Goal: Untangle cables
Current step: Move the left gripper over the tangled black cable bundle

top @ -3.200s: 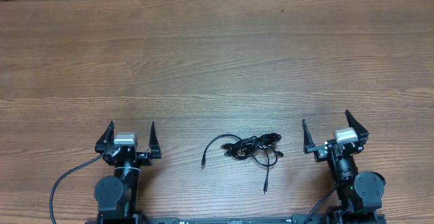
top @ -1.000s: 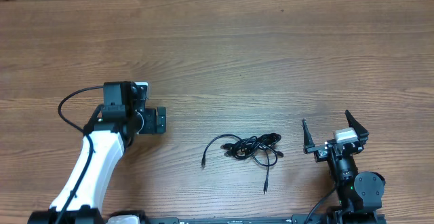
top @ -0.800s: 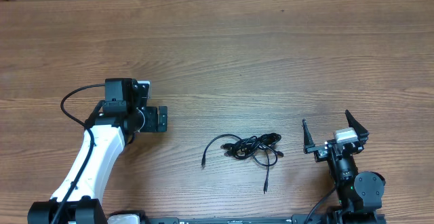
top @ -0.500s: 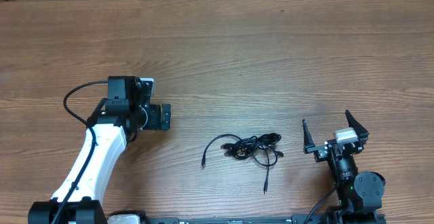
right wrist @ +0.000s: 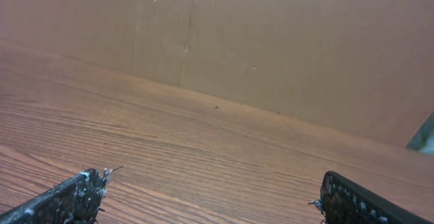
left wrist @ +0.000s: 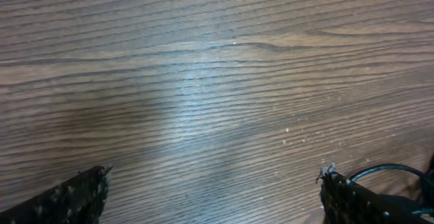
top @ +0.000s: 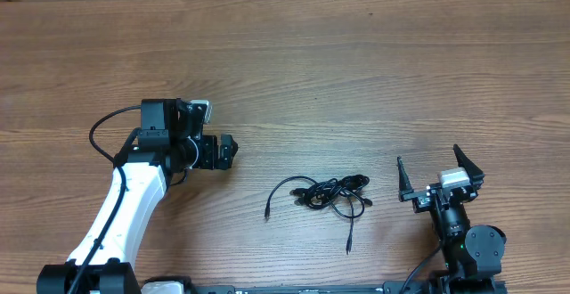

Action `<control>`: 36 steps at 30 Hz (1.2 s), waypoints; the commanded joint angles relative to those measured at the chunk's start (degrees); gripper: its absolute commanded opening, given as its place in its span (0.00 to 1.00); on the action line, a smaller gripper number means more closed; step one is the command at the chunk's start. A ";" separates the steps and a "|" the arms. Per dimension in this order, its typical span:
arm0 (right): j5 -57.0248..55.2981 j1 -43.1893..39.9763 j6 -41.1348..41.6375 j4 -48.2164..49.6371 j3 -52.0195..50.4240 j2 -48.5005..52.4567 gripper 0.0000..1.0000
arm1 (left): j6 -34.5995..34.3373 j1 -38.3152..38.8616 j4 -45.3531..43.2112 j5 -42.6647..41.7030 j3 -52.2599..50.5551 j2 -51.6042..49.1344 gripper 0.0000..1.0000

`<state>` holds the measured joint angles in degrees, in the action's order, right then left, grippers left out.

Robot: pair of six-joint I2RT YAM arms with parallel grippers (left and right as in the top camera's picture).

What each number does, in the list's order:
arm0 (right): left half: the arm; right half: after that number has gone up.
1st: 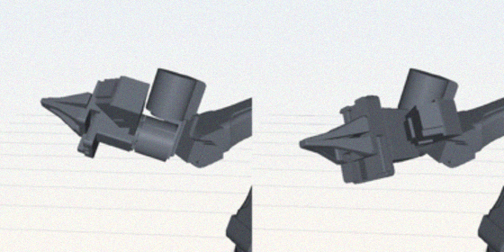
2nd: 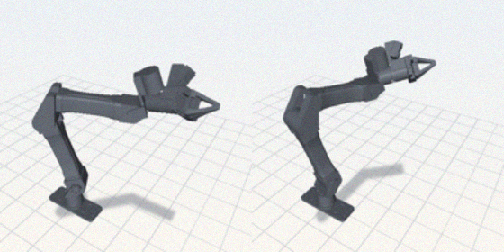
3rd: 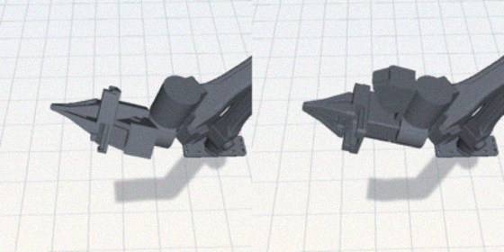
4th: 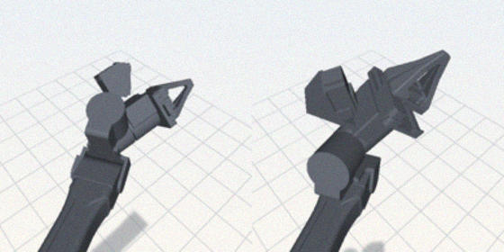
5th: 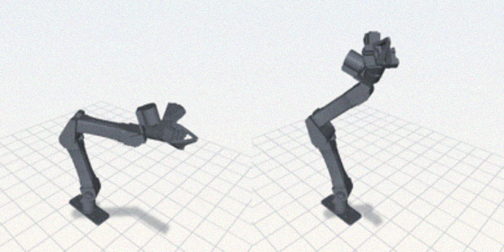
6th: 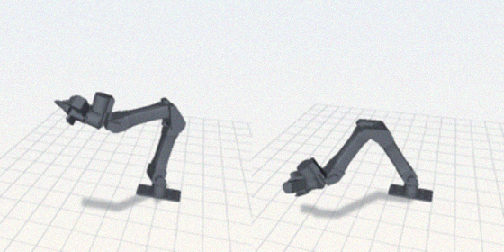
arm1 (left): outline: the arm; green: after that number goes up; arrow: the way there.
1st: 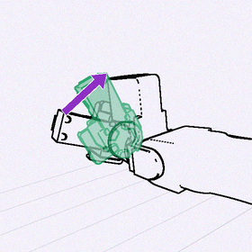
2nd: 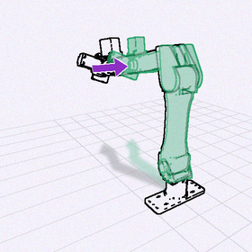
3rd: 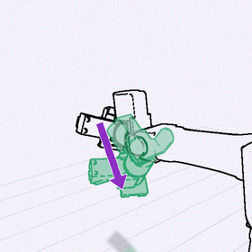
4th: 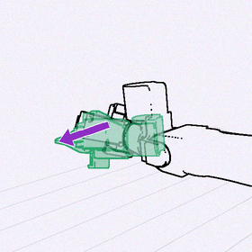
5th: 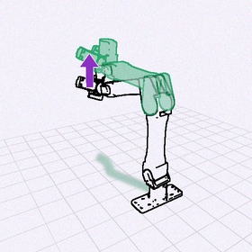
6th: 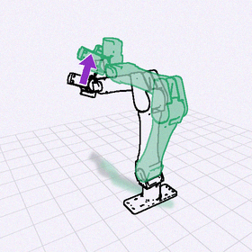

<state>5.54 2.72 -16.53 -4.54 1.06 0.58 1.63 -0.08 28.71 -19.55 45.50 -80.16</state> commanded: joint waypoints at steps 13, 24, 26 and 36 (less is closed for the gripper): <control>-0.55 0.15 -0.02 0.22 -0.59 -0.42 1.00 | 10.99 5.92 3.65 -13.25 1.49 -0.35 1.00; -0.55 0.15 -0.04 0.22 -0.59 -0.42 1.00 | 11.26 19.08 0.42 -6.60 1.49 -0.37 1.00; -0.55 0.15 -0.04 0.22 -0.59 -0.42 1.00 | 11.08 19.08 0.44 -6.64 1.49 -0.37 1.00; -0.55 0.15 -0.04 0.22 -0.59 -0.42 1.00 | 15.69 26.58 -0.68 -14.95 1.49 -0.37 1.00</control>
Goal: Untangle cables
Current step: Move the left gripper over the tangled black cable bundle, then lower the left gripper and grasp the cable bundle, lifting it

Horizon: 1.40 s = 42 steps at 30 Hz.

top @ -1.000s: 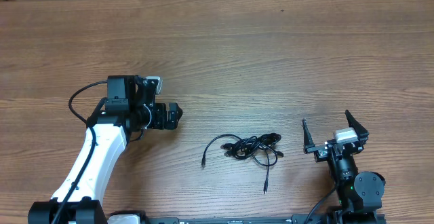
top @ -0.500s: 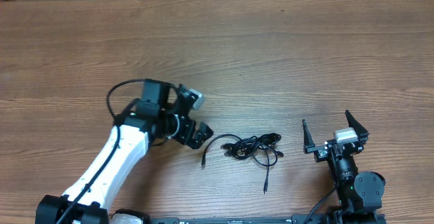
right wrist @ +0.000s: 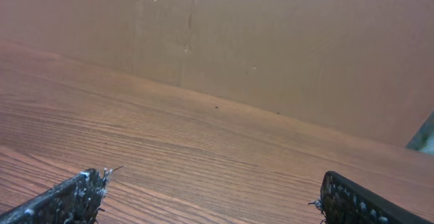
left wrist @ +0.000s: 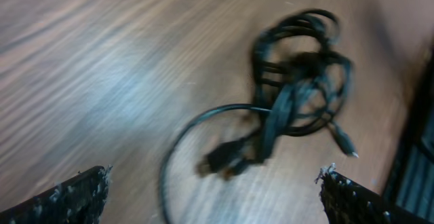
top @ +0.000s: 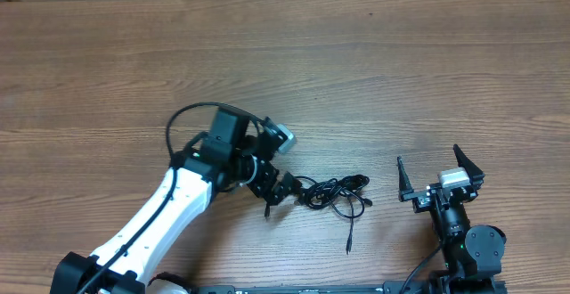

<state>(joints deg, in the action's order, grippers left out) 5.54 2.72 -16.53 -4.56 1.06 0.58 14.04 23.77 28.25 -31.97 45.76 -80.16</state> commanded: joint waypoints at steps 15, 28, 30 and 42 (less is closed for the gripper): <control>-0.55 0.15 -0.04 0.24 -0.59 -0.42 1.00 | 6.62 7.78 -6.58 -2.01 1.22 -4.66 0.85; -0.55 0.15 -0.04 0.24 -0.59 -0.42 1.00 | 6.56 7.78 -9.94 -9.27 1.22 -14.75 0.49; -0.55 0.15 -0.04 0.24 -0.59 -0.42 1.00 | 6.56 7.78 -9.92 -9.27 1.22 -15.10 0.45; -0.55 0.15 -0.04 0.24 -0.59 -0.42 1.00 | 4.98 7.74 -11.50 -13.29 1.25 -14.99 0.04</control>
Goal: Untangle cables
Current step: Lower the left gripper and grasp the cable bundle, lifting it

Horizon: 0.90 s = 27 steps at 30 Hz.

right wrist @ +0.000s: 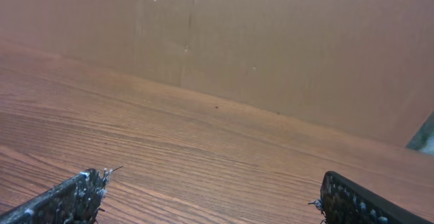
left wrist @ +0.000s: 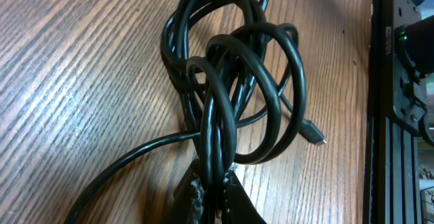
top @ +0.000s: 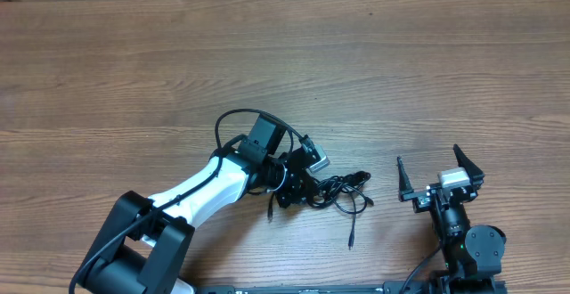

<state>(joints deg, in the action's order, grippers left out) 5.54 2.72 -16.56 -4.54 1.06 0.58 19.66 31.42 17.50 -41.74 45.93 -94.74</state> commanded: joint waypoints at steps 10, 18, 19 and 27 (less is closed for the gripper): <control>-0.55 0.15 -0.02 0.22 -0.59 -0.42 1.00 | -3.13 0.07 -1.49 -6.84 3.45 6.56 0.04; -0.55 0.15 -0.02 0.22 -0.59 -0.42 1.00 | -3.63 0.04 -1.49 -7.43 5.60 17.16 0.04; -0.55 0.15 0.00 0.22 -0.59 -0.42 1.00 | -3.80 0.04 -1.46 -7.45 5.60 17.99 0.04; -0.55 0.15 -0.02 0.22 -0.59 -0.42 1.00 | -7.54 0.04 -1.31 -7.39 5.60 20.24 0.04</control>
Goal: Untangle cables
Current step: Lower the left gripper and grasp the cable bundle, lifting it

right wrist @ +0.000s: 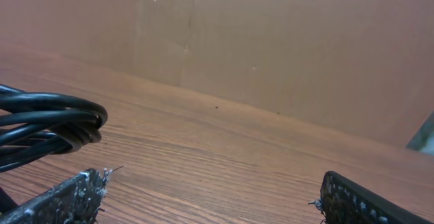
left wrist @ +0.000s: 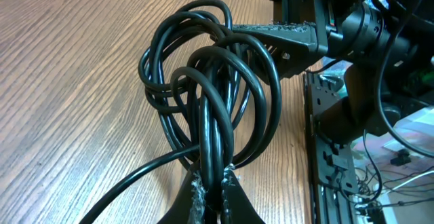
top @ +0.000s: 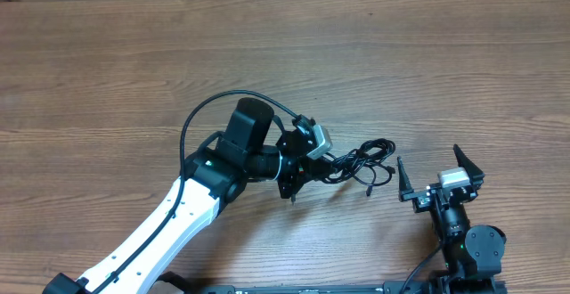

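Note:
A tangle of black cables hangs lifted off the wooden table, right of centre. My left gripper is shut on a strand at the bundle's left end; its wrist view shows the looped cables rising straight from the closed fingertips. One loose end with a plug dangles below the gripper. My right gripper stands open just right of the bundle, nothing between its fingers. The cable loops show at the left edge of the right wrist view.
The left arm's own black cable arches above its wrist. A cardboard wall stands behind the table's far edge. The black frame and wiring of the robot base lie along the near edge.
The left gripper, still shut on the cable bundle, has lifted it and carried it right and away from the near edge. The bundle now appears in the right wrist view. The right arm stayed put.
First the left gripper was open at the left of the table, far from the tangle. Then it was open just left of the bundle. Then it was shut on a strand with the bundle lying on the table. Now the bundle hangs lifted beside the open right gripper.

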Action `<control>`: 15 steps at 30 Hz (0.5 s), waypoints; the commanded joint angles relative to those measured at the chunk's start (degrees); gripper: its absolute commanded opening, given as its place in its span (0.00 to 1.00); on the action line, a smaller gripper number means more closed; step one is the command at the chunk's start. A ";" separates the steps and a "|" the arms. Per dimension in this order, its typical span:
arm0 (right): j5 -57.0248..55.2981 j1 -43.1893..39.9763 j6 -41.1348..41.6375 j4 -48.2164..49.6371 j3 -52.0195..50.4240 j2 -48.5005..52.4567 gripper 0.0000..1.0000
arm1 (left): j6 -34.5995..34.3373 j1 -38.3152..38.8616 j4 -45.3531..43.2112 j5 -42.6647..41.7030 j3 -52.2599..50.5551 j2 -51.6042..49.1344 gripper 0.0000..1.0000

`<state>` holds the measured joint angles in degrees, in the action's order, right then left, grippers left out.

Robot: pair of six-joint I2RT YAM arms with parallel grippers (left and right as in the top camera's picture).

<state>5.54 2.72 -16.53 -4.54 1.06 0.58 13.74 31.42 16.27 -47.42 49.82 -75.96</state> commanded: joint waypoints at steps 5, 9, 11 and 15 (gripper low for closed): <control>-0.55 0.15 -0.02 0.22 -0.59 -0.42 1.00 | -6.99 0.04 0.39 -1.79 1.70 1.46 0.04; -0.55 0.15 -0.02 0.22 -0.59 -0.42 1.00 | -10.01 0.04 0.13 -2.40 1.70 1.46 0.04; -0.55 0.15 -0.02 0.22 -0.59 -0.42 1.00 | -10.12 0.02 0.11 -2.97 1.70 1.46 0.04; -0.55 0.15 -0.04 0.22 -0.59 -0.42 1.00 | -11.87 0.00 -0.31 -3.26 1.70 1.46 0.05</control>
<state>5.56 2.72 -16.56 -4.54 1.06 0.58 4.47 31.42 16.69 -48.18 49.82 -75.96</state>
